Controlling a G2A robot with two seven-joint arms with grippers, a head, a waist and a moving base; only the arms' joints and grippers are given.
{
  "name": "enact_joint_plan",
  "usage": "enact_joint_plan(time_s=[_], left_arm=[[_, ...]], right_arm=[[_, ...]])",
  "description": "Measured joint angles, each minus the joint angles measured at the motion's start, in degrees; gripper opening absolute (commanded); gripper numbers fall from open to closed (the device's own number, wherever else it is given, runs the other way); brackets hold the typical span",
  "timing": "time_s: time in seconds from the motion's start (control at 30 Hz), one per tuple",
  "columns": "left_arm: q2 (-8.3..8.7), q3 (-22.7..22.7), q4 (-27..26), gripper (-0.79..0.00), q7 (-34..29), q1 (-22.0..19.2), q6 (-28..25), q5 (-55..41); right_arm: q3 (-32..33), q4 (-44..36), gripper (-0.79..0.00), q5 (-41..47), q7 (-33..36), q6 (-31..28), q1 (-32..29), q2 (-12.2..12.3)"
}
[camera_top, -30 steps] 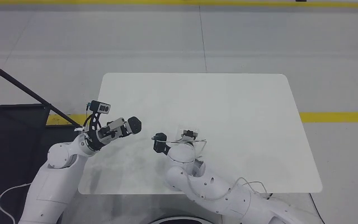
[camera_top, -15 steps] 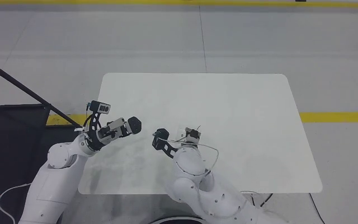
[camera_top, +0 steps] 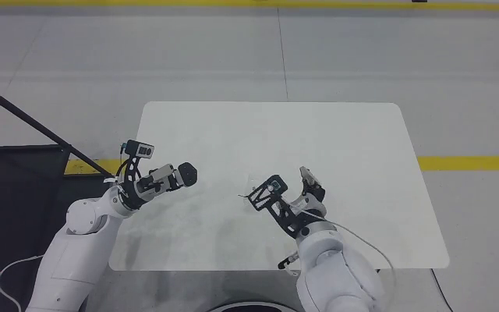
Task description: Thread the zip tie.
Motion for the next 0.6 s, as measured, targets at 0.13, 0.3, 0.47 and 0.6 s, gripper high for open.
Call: enact_joint_plan(time_s=[0.13, 0.3, 0.47, 0.6], left_arm=[[0.00, 0.0, 0.0, 0.000, 0.0, 0.0, 0.0, 0.0], [0.00, 0.0, 0.0, 0.000, 0.0, 0.0, 0.0, 0.0], [0.00, 0.0, 0.0, 0.000, 0.0, 0.0, 0.0, 0.0], [0.00, 0.0, 0.0, -0.001, 0.0, 0.0, 0.0, 0.0]], right_arm=[[5.3, -1.0, 0.000, 0.9, -12.0, 4.6, -5.6, 0.7], [12.0, -0.9, 0.000, 6.6, -25.9, 8.3, -10.9, 1.3], [16.1, -0.9, -0.001, 9.8, -31.7, 8.3, -13.4, 1.6], [16.0, -0.9, -0.001, 9.7, -31.5, 8.3, -13.3, 1.6]])
